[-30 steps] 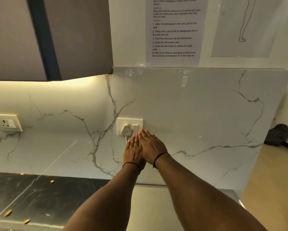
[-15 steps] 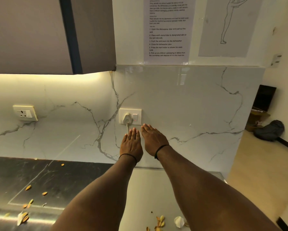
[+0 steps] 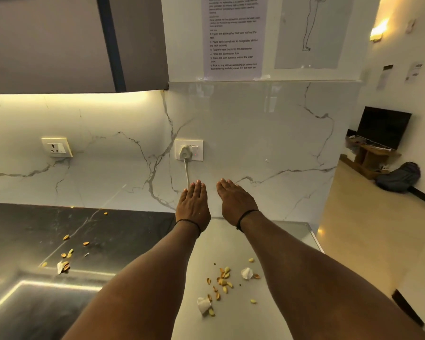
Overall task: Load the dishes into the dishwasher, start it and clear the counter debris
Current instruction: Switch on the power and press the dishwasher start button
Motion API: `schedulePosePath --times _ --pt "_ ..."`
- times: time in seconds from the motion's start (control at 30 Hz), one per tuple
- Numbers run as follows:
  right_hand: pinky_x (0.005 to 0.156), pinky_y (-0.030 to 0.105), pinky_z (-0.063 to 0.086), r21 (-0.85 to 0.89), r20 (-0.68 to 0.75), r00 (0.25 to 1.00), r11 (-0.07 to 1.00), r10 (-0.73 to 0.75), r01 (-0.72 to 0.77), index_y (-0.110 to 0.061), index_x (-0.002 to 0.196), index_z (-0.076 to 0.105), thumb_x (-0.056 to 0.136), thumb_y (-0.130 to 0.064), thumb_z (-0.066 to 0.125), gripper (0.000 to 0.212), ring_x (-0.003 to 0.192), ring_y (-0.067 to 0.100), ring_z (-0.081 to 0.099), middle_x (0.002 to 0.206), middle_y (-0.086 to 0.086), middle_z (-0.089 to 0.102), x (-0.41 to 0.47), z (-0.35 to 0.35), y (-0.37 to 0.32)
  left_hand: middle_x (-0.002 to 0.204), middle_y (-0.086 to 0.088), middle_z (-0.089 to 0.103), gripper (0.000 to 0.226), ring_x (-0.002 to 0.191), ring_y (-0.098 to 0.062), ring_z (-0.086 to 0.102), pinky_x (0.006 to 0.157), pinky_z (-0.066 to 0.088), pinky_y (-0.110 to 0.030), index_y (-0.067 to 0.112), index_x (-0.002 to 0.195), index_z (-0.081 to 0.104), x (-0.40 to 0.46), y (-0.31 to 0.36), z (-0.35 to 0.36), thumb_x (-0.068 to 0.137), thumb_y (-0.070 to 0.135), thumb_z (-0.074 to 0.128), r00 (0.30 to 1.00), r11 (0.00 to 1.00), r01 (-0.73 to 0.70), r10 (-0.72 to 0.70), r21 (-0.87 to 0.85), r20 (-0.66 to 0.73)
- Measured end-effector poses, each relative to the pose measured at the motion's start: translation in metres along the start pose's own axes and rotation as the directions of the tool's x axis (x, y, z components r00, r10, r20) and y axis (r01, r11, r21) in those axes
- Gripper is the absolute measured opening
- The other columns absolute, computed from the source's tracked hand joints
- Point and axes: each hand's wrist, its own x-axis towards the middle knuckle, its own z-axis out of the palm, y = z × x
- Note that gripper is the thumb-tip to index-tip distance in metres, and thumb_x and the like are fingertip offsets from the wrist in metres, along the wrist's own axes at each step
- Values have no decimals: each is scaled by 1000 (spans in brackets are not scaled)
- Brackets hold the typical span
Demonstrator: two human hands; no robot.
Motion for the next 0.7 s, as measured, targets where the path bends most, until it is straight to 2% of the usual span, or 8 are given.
schedulePosePath --times 0.17,0.3,0.4,0.53,0.7 --pt "120 34 13 -8 -1 999 999 42 -42 -13 153 12 97 -8 33 60 148 20 10 161 6 11 -48 -7 -10 161 -8 -9 59 149 -22 -9 121 -2 -36 11 153 -6 -47 11 -8 102 23 22 999 999 -40 40 5 4" --pt "119 38 14 -45 -31 995 994 95 -97 -13 153 12 102 -23 31 55 147 23 12 160 6 14 -91 -15 -31 161 -9 -10 61 148 -22 -9 121 -2 -37 11 153 -6 -87 11 -17 103 29 24 998 998 -61 60 -20 -20" --pt "119 40 12 -60 -11 985 983 174 -174 -13 153 11 102 -33 33 59 148 23 11 160 7 13 -140 -18 -49 161 -9 -11 66 148 -24 -9 121 -2 -37 10 153 -6 -127 11 -20 103 36 29 994 992 -108 106 -58 -27" --pt "119 41 11 -66 106 970 974 221 -215 -13 153 9 100 -41 38 66 148 24 9 160 7 11 -215 -11 -86 161 -10 -12 73 148 -26 -10 118 -4 -38 11 153 -6 -203 1 -12 101 45 31 986 988 -138 144 -72 87" --pt "119 40 11 -57 85 971 974 223 -219 -15 153 10 99 -44 38 68 148 24 9 161 6 10 -264 -27 -114 161 -9 -11 76 148 -25 -9 120 -1 -39 12 153 -6 -258 -10 -27 100 48 34 981 985 -148 157 -84 110"
